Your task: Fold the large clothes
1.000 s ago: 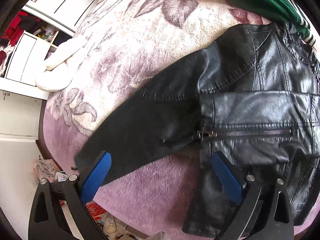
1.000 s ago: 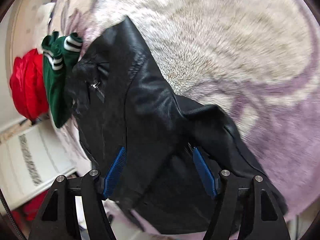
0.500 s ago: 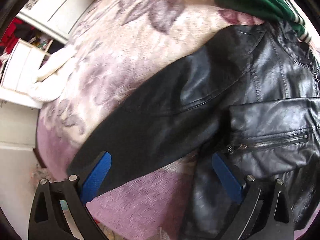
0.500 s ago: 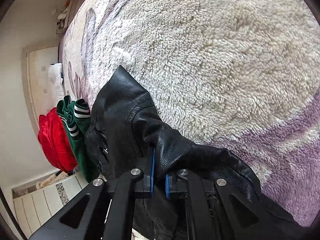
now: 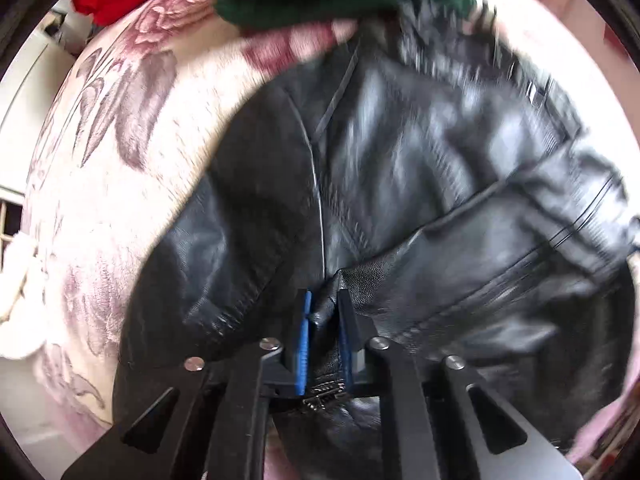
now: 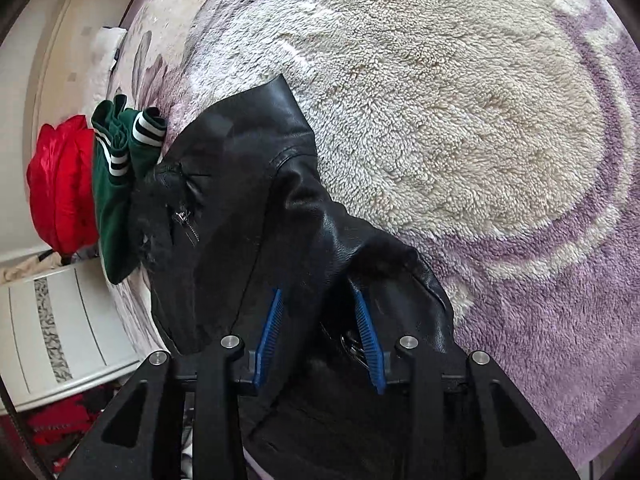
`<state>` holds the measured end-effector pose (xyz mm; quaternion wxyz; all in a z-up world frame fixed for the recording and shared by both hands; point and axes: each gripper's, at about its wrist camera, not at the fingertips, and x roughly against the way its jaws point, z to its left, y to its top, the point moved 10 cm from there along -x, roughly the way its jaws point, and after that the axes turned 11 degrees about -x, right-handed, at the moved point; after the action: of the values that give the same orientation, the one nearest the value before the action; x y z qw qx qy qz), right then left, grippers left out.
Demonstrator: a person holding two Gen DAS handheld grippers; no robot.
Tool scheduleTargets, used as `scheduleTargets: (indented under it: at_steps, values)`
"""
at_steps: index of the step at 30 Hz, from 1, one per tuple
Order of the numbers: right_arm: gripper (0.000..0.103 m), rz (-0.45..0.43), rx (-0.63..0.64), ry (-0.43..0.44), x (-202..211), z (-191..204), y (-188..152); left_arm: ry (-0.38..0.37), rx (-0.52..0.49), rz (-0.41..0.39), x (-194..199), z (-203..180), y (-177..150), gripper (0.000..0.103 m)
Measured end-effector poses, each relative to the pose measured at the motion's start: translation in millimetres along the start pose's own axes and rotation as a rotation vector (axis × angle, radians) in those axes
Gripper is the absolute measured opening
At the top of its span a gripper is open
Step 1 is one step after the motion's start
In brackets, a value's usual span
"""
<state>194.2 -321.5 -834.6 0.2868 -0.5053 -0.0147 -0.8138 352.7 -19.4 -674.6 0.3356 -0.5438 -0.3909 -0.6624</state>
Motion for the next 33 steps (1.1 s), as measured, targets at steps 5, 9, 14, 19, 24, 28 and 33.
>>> scheduleTargets:
  at_steps: [5,9,14,19,24,28,33]
  values:
    - [0.04,-0.016,0.052,-0.006,-6,15,-5,0.008,0.072,-0.122,36,33,43,0.008]
    - [0.04,-0.007,0.018,0.0,-18,25,-5,0.023,0.111,-0.099,7,62,66,0.009]
    - [0.04,0.021,0.031,0.013,-34,46,-13,-0.002,0.127,-0.002,-33,71,65,0.023]
    - [0.04,0.022,0.156,-0.132,-59,43,-22,-0.003,0.266,-0.017,-21,96,53,0.085]
    - [0.039,-0.111,0.043,-0.109,-66,35,19,-0.004,0.437,-0.073,11,135,17,0.085]
    - [0.04,-0.121,-0.022,-0.089,-67,38,25,0.022,0.553,-0.059,35,158,-48,0.085]
    - [0.04,0.011,-0.002,-0.084,-71,55,-24,-0.005,0.761,0.059,52,149,-187,0.085]
